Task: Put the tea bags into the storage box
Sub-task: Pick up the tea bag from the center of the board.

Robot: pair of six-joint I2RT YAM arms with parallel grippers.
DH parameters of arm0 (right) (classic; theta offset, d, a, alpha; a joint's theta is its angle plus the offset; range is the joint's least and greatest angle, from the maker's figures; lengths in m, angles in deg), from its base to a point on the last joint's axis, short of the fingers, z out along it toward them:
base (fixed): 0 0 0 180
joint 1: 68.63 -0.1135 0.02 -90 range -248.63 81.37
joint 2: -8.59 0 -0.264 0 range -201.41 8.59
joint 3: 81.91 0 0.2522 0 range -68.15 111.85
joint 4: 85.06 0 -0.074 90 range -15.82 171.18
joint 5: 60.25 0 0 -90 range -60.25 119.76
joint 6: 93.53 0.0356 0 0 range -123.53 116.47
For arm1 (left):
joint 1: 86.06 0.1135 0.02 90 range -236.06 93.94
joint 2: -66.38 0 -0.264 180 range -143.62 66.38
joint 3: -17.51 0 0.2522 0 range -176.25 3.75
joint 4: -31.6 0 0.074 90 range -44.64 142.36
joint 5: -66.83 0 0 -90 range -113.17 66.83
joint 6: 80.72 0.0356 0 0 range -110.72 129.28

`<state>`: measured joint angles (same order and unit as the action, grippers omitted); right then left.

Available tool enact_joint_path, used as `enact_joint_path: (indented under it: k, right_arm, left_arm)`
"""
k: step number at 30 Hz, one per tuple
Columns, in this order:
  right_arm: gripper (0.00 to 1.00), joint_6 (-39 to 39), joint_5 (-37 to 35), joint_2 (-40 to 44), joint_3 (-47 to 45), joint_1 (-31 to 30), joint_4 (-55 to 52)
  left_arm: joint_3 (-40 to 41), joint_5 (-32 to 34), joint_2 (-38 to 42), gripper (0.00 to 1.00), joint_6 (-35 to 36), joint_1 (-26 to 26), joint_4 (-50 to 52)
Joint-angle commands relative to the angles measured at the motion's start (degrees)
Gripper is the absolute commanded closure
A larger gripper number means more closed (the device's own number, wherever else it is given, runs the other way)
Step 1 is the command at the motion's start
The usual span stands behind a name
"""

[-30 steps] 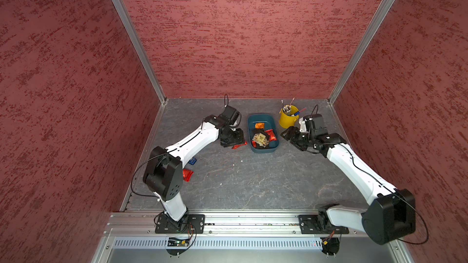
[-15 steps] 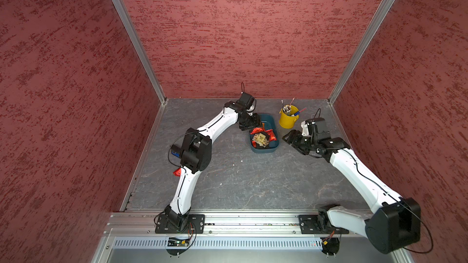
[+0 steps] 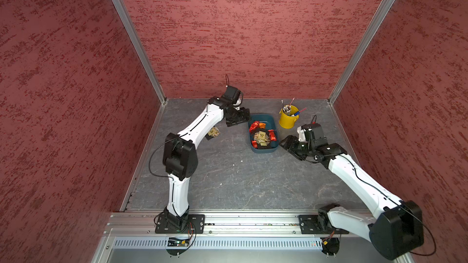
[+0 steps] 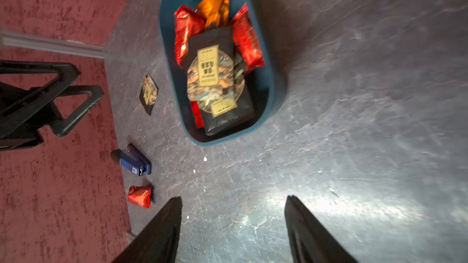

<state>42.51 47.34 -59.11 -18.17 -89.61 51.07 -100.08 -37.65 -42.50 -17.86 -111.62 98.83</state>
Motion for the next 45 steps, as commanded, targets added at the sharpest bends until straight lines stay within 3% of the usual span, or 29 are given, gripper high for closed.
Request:
enact_joint_path:
  k: [1,5,9,13,18,23,28,33,45]
  right_arm:
    - [0.31,2.6,-0.8,-3.6,2.0,-6.2,6.0]
    - [0.31,3.3,-1.7,-9.0,4.7,-12.8,9.4]
    - [0.31,2.6,0.0,-13.8,7.9,-15.1,11.9]
    - [0.31,0.4,2.4,-20.2,13.1,-15.7,12.0]
    - [0.31,-2.2,6.0,-27.5,21.7,-15.7,11.2]
    - [0.31,-4.9,7.5,-30.9,27.6,-15.6,8.5]
    - [0.31,-5.4,8.3,-30.9,28.2,-14.7,8.2]
    - [0.31,-5.0,9.0,-30.0,27.1,-13.3,9.0]
    - [0.31,-5.4,8.6,-27.7,27.5,-10.4,7.2]
  left_arm:
    - [10.2,4.3,11.4,0.15,1.0,2.5,4.1]
    - [24.1,7.3,25.2,0.13,-1.3,5.9,8.4]
    - [33.1,9.9,35.9,0.09,-5.3,9.0,15.9]
    - [39.5,11.8,43.7,0.0,-9.6,11.9,20.7]
    - [44.5,14.3,50.3,0.0,-13.8,15.7,23.1]
    - [49.1,15.2,49.6,0.0,-14.6,20.4,23.4]
    - [54.7,8.9,48.0,0.0,-13.0,27.9,16.3]
    - [55.5,6.8,45.6,0.0,-10.3,34.3,11.4]
    - [55.6,3.2,35.0,0.05,-3.7,41.8,4.3]
